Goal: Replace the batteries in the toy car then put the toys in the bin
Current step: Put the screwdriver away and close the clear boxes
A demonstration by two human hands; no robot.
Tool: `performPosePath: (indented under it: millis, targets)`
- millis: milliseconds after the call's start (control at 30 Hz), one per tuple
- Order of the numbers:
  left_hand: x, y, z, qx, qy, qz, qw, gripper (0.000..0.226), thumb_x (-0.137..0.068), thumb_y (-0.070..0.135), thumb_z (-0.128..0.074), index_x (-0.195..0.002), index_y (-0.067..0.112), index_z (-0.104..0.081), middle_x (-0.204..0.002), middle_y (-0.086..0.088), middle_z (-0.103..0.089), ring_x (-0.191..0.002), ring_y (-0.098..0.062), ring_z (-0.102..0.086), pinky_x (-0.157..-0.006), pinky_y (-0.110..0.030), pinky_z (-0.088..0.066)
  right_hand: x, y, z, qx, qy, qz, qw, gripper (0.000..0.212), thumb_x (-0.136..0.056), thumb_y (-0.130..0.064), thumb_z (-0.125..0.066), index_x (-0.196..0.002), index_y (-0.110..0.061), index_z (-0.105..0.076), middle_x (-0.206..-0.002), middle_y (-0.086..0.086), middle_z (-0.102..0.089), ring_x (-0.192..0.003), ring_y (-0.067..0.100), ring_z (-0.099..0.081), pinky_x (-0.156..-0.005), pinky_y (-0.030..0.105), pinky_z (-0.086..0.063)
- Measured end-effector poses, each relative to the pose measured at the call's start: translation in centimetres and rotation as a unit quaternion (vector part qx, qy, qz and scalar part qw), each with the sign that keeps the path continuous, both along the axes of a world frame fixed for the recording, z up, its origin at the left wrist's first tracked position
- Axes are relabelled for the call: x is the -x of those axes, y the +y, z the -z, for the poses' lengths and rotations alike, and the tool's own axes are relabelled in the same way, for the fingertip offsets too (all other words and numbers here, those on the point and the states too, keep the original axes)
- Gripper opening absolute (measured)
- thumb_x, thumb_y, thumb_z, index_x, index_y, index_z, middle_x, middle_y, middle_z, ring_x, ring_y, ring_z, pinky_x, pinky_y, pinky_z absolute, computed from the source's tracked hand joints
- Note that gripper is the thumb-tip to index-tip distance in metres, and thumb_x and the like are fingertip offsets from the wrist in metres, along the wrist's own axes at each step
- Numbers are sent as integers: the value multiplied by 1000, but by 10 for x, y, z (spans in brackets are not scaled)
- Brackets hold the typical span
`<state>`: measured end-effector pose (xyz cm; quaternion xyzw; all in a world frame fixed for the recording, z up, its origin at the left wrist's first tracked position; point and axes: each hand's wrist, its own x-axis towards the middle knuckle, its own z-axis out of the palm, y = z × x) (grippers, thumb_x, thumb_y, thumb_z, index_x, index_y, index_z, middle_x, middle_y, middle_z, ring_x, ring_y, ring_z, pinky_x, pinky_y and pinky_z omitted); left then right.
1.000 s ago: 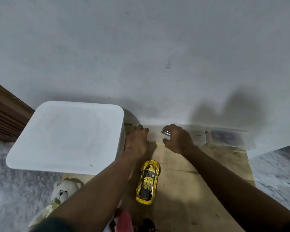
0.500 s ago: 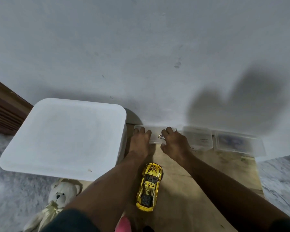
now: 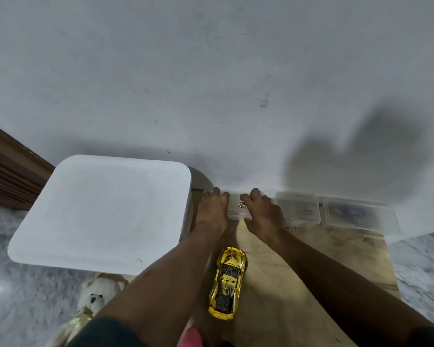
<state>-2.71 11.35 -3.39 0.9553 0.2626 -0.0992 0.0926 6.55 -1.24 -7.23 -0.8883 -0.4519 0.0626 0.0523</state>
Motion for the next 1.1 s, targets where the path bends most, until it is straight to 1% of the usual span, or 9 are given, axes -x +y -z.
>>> performPosePath:
  millis: [167, 233, 367, 533, 600, 700, 833, 967, 1100]
  targets:
    - [-11, 10, -20, 26, -3, -29, 999, 30, -87, 2, -67, -116, 10, -65, -115, -13, -65, -103, -31, -66, -84, -37, -58, -11, -9, -10, -62, 27, -3, 998, 71, -71, -39, -84, -132, -23, -52, -121, 3, -55, -102, 22, -59, -62, 30, -55]
    - [-14, 14, -25, 32, -4, -37, 999, 30, -87, 0, -64, -116, 10, -66, -114, -13, -67, -101, -31, -68, -83, -36, -59, -11, -14, -14, -110, 37, -6, 993, 63, -71, -41, -79, -127, -22, -55, -118, 1, -57, -96, 18, -59, -57, 26, -54]
    - [-21, 23, -32, 24, -16, -48, 998, 31, -89, 5, -61, -119, 12, -65, -113, -13, -68, -98, -32, -68, -83, -37, -59, -8, -27, -23, -180, 71, -39, 980, 34, -72, -12, -75, -101, -18, -60, -100, -2, -56, -79, 14, -58, -52, 18, -49]
    - [-31, 35, -37, 102, -71, -88, 988, 36, -89, 10, -63, -123, 22, -66, -123, -6, -62, -106, -30, -66, -77, -30, -51, -2, -16, -25, -153, 113, -104, 976, 29, -76, -2, -70, -104, -12, -72, -95, 2, -62, -77, 12, -56, -60, 20, -46]
    - [-32, 37, -38, 127, -82, -94, 984, 37, -88, 10, -62, -122, 24, -68, -126, -3, -62, -109, -28, -64, -79, -30, -51, -1, 2, -25, -114, 151, -81, 979, 38, -79, -5, -71, -115, -16, -70, -101, 1, -66, -83, 15, -62, -68, 28, -56]
    - [-31, 39, -37, 153, -90, -102, 979, 37, -87, 7, -63, -119, 25, -70, -124, -2, -67, -108, -24, -66, -75, -25, -47, -7, 26, -23, -59, 185, -30, 980, 30, -83, -10, -74, -112, -19, -72, -106, 0, -72, -86, 17, -67, -76, 32, -59]
    - [-30, 42, -34, 154, -97, -97, 979, 34, -90, 5, -61, -118, 21, -71, -120, -4, -70, -102, -23, -69, -75, -26, -50, -20, 42, -10, -10, 217, -24, 976, 31, -88, -7, -70, -117, -18, -71, -112, 2, -73, -91, 18, -69, -80, 27, -56]
    - [-31, 42, -34, 139, -103, -93, 980, 36, -88, 3, -63, -117, 21, -72, -118, -4, -72, -101, -23, -68, -73, -25, -46, -28, 48, 2, 32, 226, -23, 973, 35, -90, -5, -66, -121, -20, -69, -117, 2, -72, -93, 19, -67, -85, 34, -58]
    - [-32, 42, -32, 137, -109, -97, 980, 35, -88, 2, -64, -116, 21, -72, -118, -3, -71, -98, -22, -68, -73, -25, -48, -28, 49, 8, 43, 231, -21, 972, 40, -91, -2, -63, -125, -22, -67, -119, 0, -71, -90, 17, -66, -81, 31, -58]
